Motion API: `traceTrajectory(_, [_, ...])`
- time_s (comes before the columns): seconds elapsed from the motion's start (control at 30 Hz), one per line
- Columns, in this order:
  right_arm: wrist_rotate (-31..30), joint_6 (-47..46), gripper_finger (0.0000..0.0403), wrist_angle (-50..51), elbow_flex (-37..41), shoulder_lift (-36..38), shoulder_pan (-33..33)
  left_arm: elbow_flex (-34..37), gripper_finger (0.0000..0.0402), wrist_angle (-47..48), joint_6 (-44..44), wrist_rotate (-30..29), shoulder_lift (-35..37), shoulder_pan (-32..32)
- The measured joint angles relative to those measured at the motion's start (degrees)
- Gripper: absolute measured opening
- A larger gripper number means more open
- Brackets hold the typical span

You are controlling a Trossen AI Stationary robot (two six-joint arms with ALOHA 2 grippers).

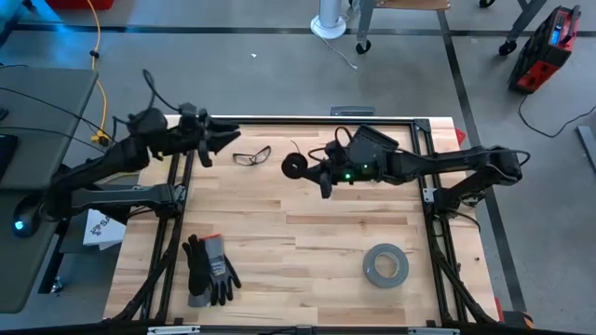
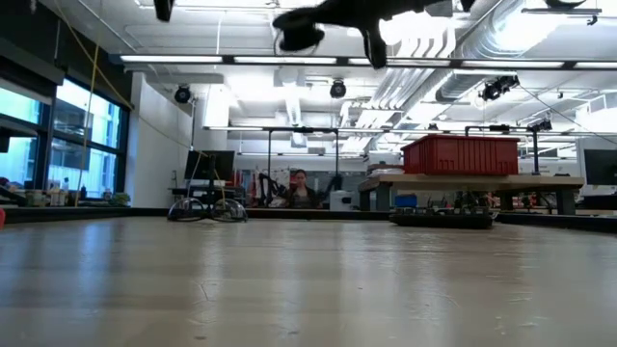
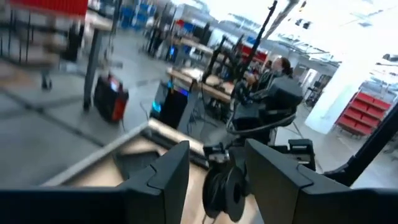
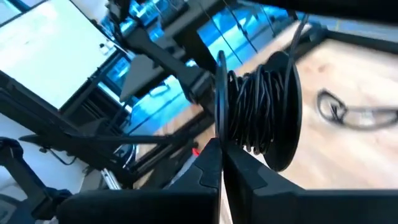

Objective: Coil cords
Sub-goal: Uncoil the black wire from the black spool

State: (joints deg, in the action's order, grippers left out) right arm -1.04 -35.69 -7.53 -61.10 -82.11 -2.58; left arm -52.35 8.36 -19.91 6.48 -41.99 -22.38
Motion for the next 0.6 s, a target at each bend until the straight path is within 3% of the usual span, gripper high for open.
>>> traceTrajectory(0.2, [0.07,4.14,0.0,-0.04,-3.8,0.0,-0.07,-7.31,0.0156,6.15,5.62,-0.66,-0.27,0.07])
traceTrajectory(0.43, [0.11,7.93,0.0,-0.14,-7.63,-0.02,-0.05,-20.08,0.0192,27.92,9.61,-5.99,-0.37,1.4])
traceTrajectory(0.6, [0.13,13.06,0.0,-0.22,-11.2,-0.35,-0.07,-21.51,0.0214,38.21,9.27,-10.17,-0.52,4.5])
